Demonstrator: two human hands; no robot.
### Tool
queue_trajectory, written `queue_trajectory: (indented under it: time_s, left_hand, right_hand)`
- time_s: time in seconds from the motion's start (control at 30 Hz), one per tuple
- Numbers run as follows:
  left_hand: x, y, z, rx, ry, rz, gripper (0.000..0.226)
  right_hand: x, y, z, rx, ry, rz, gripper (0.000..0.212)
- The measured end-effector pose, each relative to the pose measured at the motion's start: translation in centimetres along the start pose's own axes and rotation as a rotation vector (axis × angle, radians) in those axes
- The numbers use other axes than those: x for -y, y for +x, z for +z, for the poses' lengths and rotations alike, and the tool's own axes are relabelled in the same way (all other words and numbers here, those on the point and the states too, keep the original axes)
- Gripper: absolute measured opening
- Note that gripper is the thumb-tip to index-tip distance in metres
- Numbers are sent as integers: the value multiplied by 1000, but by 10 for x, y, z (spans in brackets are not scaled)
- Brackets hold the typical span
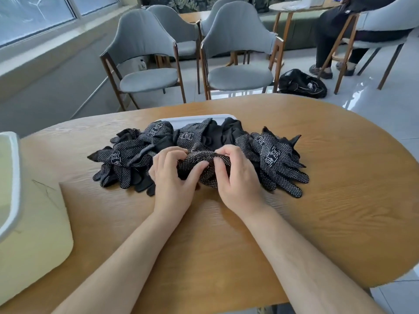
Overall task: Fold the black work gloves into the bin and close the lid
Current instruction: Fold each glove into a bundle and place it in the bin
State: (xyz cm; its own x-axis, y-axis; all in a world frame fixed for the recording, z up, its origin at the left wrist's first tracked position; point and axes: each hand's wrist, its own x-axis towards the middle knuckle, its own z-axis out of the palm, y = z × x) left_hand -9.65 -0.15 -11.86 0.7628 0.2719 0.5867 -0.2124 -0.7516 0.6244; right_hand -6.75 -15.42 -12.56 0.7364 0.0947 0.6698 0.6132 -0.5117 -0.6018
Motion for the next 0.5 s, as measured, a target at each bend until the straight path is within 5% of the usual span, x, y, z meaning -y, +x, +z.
queue_trajectory:
  time_s: [0.17, 0.33, 0.5]
  left_hand:
    - [-2, -2, -11, 22, -230, -60, 27]
    - [2, -4, -19, 248, -472, -191, 24]
    - [-2, -2, -33, 143, -648, -301, 10]
  right_hand:
    - [5, 3, -1, -35, 62, 35, 20]
    - [11, 0, -4, -41, 108, 19, 19]
    - [18, -3, -1, 155, 57, -9, 9]
